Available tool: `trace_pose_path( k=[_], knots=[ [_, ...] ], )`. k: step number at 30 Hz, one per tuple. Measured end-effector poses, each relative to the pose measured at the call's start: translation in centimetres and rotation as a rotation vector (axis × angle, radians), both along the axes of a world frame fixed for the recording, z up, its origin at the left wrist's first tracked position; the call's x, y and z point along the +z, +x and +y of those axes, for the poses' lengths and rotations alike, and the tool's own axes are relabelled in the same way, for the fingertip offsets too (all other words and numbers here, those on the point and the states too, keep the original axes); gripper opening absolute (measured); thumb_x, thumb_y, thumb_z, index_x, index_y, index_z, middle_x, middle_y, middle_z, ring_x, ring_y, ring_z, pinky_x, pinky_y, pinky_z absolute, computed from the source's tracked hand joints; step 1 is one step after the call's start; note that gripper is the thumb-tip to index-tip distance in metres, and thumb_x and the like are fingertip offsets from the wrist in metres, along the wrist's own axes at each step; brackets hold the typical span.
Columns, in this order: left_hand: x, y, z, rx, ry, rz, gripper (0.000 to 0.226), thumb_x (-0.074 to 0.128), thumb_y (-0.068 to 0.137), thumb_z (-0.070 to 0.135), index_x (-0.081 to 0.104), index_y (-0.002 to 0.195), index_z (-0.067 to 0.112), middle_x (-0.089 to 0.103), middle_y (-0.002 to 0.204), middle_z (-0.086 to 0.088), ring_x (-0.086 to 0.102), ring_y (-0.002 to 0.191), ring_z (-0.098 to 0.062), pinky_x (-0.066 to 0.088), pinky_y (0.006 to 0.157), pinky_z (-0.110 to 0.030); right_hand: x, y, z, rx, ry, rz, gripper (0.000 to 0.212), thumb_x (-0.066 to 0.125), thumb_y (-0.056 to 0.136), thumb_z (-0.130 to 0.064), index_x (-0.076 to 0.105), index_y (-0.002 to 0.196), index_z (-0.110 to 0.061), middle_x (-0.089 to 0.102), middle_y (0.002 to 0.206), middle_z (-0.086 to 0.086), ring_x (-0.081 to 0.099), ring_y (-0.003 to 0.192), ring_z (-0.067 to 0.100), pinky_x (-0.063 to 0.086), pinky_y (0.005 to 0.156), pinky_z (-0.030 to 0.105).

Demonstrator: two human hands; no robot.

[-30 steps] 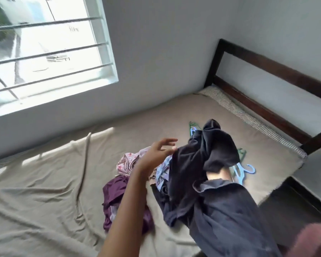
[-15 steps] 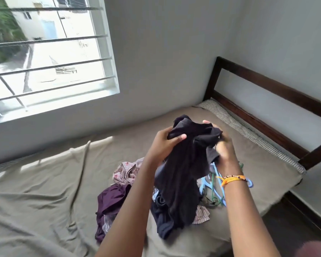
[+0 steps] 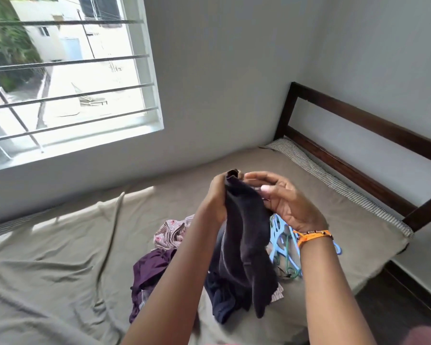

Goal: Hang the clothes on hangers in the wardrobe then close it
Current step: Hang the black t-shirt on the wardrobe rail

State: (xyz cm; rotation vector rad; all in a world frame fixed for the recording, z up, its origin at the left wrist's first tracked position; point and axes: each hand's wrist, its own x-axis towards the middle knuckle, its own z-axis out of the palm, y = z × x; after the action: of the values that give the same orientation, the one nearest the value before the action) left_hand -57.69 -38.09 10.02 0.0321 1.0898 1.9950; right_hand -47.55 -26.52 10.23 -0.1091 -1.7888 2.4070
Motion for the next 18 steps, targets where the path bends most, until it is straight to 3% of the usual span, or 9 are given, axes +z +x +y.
trace_pose_path(
  k=[3, 5, 8, 10, 13, 18],
  knots=[
    [1.4, 0.2, -0.5, -0.035, 0.133, 0.04, 0.024, 0.041, 0.074, 0.022, 0.04, 0.052, 0.014, 0.031, 0.045, 0.002, 0.03, 0.037, -0.013, 0.03, 0.055, -0.027, -0.5, -0.2, 1.2, -0.31, 0.408, -0.016, 0.022, 0.065, 0.083, -0.002, 0.064, 0.097, -0.02, 0.069, 0.095, -0.004, 0.062, 0.087, 0.011, 0.051, 0.081, 0.025],
    [2.1, 0.6, -0.7, -0.081, 0.132, 0.135, 0.023, 0.047, 0.074, 0.02, 0.036, 0.055, 0.016, 0.029, 0.049, 0.002, 0.03, 0.041, -0.013, 0.03, 0.057, -0.028, -1.2, -0.2, 1.2, -0.207, 0.553, -0.088, 0.033, 0.075, 0.074, -0.015, 0.064, 0.104, -0.025, 0.067, 0.106, -0.007, 0.059, 0.102, 0.008, 0.046, 0.091, 0.025],
    [2.5, 1.1, -0.2, -0.154, 0.094, 0.335, 0.023, 0.052, 0.065, 0.002, 0.038, 0.056, 0.019, 0.036, 0.051, 0.003, 0.037, 0.046, -0.01, 0.033, 0.05, -0.023, -1.6, -0.1, 0.2, -0.075, 0.455, -0.117, 0.036, 0.075, 0.075, -0.01, 0.061, 0.106, -0.022, 0.066, 0.109, -0.003, 0.061, 0.104, 0.006, 0.046, 0.089, 0.022],
    [2.4, 1.4, 0.1, -0.187, 0.094, 0.407, 0.025, 0.044, 0.057, -0.006, 0.039, 0.062, 0.017, 0.042, 0.055, 0.003, 0.041, 0.053, -0.011, 0.035, 0.055, -0.025, -1.6, 0.0, -0.2, -0.07, 0.41, -0.109, 0.043, 0.075, 0.074, -0.006, 0.059, 0.111, -0.02, 0.064, 0.114, -0.001, 0.061, 0.105, 0.008, 0.047, 0.089, 0.021],
    [2.5, 1.7, 0.3, -0.182, 0.142, 0.363, 0.028, 0.036, 0.05, -0.007, 0.036, 0.069, 0.013, 0.047, 0.068, 0.0, 0.043, 0.061, -0.014, 0.04, 0.058, -0.027, -1.6, 0.0, -0.2, -0.097, 0.579, -0.187, 0.05, 0.072, 0.074, 0.001, 0.054, 0.116, -0.018, 0.062, 0.11, 0.002, 0.062, 0.091, 0.012, 0.05, 0.079, 0.022],
    [3.0, 2.0, 0.4, -0.128, -0.027, 0.601, 0.028, 0.033, 0.052, -0.005, 0.034, 0.072, 0.013, 0.048, 0.082, 0.0, 0.045, 0.075, -0.01, 0.032, 0.064, -0.021, -2.5, 0.5, 1.5, -0.332, 0.76, -0.281, 0.013, 0.068, 0.08, -0.005, 0.067, 0.079, -0.018, 0.066, 0.071, 0.002, 0.059, 0.066, 0.013, 0.049, 0.064, 0.03]
  ],
)
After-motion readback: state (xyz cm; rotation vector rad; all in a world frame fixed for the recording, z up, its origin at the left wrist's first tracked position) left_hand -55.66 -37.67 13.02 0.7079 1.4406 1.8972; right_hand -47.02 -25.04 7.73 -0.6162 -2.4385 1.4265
